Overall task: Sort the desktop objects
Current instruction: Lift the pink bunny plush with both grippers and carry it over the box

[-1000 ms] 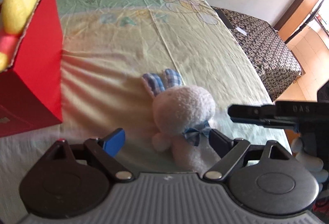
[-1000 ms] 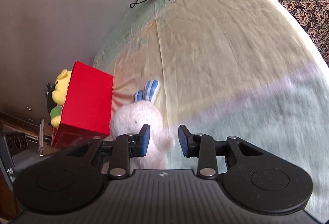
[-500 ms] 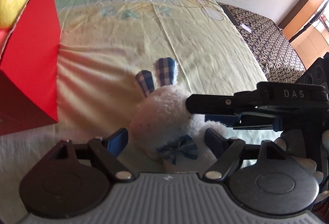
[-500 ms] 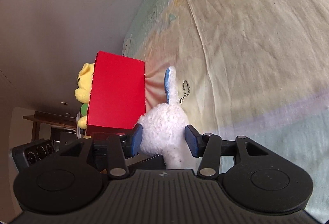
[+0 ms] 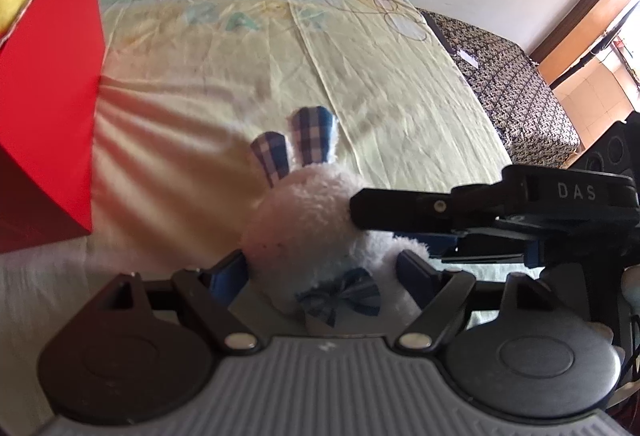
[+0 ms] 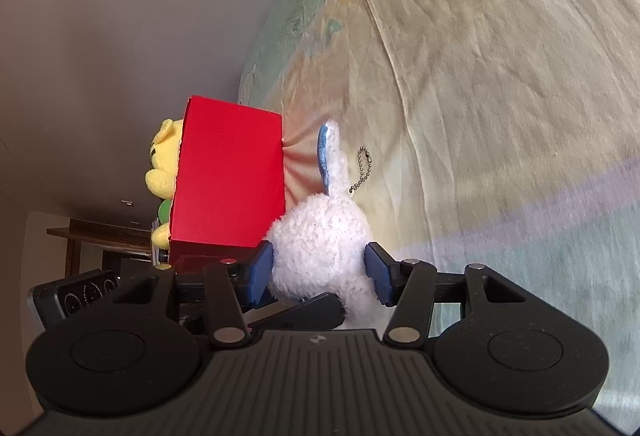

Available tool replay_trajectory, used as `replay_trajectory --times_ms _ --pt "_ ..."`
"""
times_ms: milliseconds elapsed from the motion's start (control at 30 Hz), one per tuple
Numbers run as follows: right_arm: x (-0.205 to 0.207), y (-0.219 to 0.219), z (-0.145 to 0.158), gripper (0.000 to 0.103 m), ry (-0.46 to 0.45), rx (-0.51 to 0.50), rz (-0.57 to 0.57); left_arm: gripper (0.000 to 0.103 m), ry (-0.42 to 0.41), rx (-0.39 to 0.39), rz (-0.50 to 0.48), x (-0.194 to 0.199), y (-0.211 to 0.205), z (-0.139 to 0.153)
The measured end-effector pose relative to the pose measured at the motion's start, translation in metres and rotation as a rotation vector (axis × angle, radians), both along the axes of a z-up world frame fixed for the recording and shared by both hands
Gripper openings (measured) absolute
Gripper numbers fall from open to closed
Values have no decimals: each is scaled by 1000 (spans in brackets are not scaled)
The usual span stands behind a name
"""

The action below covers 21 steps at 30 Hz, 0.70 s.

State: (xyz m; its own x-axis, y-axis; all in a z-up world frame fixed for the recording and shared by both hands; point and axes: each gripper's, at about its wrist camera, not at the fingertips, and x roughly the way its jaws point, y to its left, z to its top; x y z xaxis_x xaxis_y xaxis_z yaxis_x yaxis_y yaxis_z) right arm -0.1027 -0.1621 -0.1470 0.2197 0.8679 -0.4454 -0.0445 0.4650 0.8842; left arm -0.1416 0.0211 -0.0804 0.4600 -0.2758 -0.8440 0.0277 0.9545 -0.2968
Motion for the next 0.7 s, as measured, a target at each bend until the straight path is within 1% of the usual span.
replay_trajectory --times_ms 133,233,367,467,567,700 --pt "-6 -6 -1 51 19 17 -16 78 -30 22 -28 -4 -7 5" --pt "-15 -12 3 51 10 23 -22 77 -49 50 -60 -7 -16 10" --pt "-30 -17 11 51 -17 23 -25 77 -70 62 -91 -11 -23 18" --pt "-35 -22 18 51 -28 47 -52 78 -110 78 -109 -15 -27 28" --pt "-38 -23 27 51 -51 54 -75 78 -141 66 -113 -17 -24 38" --pt "-44 -17 51 51 -120 47 -101 78 -199 39 -126 -22 -14 58"
